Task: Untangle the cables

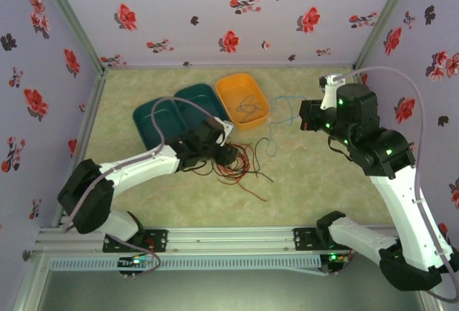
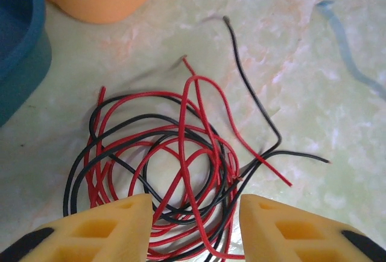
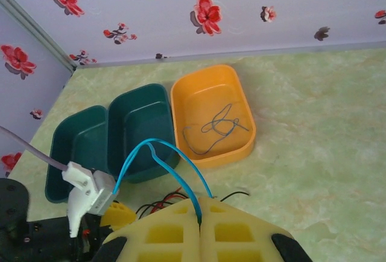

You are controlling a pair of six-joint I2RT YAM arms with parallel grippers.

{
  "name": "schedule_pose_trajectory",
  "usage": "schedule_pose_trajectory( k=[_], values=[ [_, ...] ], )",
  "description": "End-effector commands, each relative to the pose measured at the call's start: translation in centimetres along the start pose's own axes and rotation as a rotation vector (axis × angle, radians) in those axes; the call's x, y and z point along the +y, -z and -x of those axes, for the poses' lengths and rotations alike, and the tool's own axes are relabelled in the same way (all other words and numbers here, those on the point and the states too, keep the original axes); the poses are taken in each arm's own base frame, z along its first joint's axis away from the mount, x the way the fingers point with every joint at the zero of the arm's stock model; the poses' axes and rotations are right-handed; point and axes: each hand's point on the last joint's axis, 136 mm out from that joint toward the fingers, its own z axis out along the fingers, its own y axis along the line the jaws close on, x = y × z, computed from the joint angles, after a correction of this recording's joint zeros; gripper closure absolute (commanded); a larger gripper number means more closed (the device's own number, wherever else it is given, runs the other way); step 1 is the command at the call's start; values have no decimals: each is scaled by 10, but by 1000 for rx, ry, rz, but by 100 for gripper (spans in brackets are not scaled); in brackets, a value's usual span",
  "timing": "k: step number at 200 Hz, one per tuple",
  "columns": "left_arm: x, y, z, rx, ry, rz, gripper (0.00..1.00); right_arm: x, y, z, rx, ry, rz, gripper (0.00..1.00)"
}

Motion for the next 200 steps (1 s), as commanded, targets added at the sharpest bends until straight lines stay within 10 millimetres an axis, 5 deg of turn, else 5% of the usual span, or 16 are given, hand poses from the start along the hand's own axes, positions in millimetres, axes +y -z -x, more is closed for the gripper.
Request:
schedule_pose_trajectory(
  k=[1,39,84,135,200],
  values=[
    [-10,33,33,-140,0,-35,54,11,-2,3,-17,18,69,100],
    [-24,79,97,-421,52,-105,49,21,-6,1,-24,29,131,100],
    [-61,127,153,-655,-158,-204,49,26,-16,0,-6,18,157,100],
    [-94,136,173,-637,-218,-302,50,26,-23,-2,9,5,162,100],
    [-109,136,180,-517,-179,-388,44,30,-27,-1,17,0,176,100]
  ],
)
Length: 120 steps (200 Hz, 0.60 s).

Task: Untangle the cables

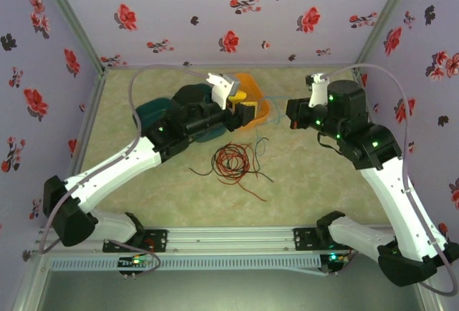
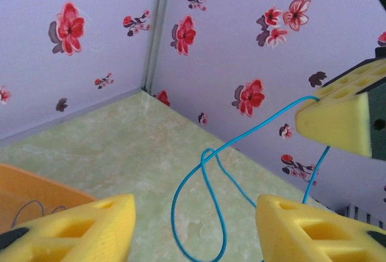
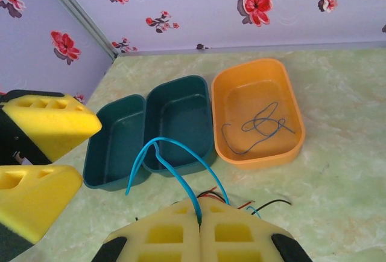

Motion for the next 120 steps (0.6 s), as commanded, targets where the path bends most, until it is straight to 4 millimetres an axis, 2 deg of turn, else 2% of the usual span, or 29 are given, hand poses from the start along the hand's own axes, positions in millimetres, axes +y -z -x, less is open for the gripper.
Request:
schedule_pose_trajectory(
  k=[1,31,120],
  values=[
    [-11,-3,2,61,45,-70,44,4,-2,5,-15,-6,25,100],
    [-20,-6,3,130,119,-147,43,5,-2,7,-16,-7,26,100],
    [-14,-20,-14,229,188,-154,53,5,-4,8,-15,-15,25,100]
  ],
)
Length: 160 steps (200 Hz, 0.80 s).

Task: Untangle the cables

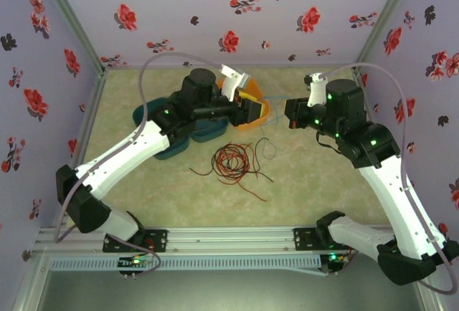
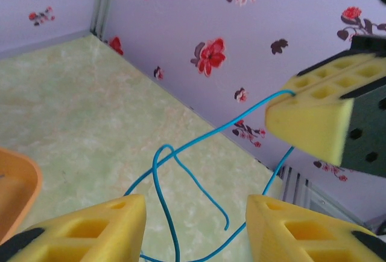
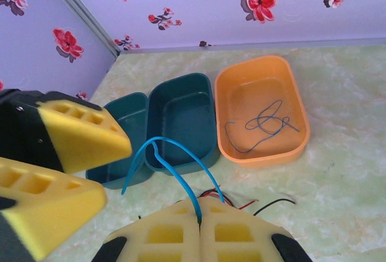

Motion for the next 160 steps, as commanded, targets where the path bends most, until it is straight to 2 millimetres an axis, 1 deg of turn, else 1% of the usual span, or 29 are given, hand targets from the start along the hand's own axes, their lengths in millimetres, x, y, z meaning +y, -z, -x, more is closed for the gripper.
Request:
schedule_pose_trajectory(
  k=[1,47,84,125,147,160],
  values=[
    [-3,-2,0,25,22,-26,53,4,0,9,-24,-9,19,100],
    [10,-12,-9,59,16,11,53,7,-2,11,-24,-11,30,100],
    [15,-21,-15,78,5,18,54,7,-3,11,-22,-10,34,100],
    [13,-28,-21,96,-51,-2,54,5,-5,9,-17,-10,27,100],
    [4,-32,-24,91,-94,-62,63,3,-7,8,-15,-10,18,100],
    [1,-33,-24,67,-104,-90,71,2,-6,8,-18,-9,12,100]
  ],
)
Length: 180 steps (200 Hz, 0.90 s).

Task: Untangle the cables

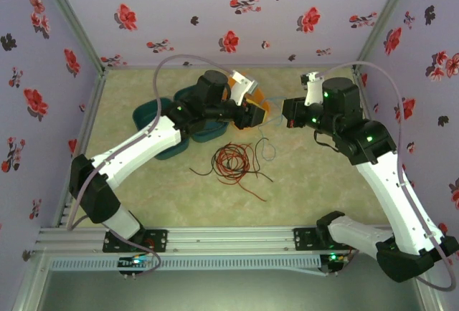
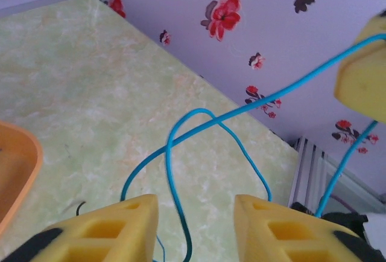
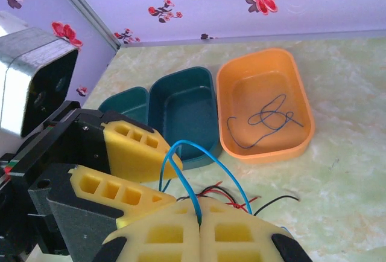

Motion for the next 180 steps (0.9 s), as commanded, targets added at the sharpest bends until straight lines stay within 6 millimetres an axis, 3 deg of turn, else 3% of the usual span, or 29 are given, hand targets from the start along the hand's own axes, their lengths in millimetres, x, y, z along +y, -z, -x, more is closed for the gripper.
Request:
schedule_pose_trajectory(
  k=[1,46,70,87,120,157,180],
  values=[
    [-16,-4,6,-40,-77,-86,71,2,2,12,-43,-2,5,100],
    [-12,-9,1,-46,-93,-91,81,-4,4,10,-45,-2,-29,100],
    [-13,-3,-2,-75,-142,-95,91,-23,8,9,-46,-9,-141,100],
    [-15,6,-1,-114,-173,-98,100,-47,11,5,-34,-31,-275,100],
    [-20,31,5,-237,-250,-107,100,-85,5,-9,52,-82,-456,100],
    [-34,68,11,-426,-364,-136,100,-107,-3,-17,107,-126,-540,100],
    [-17,86,27,-560,-250,-94,100,-119,-4,-21,126,-145,-597,100]
  ],
)
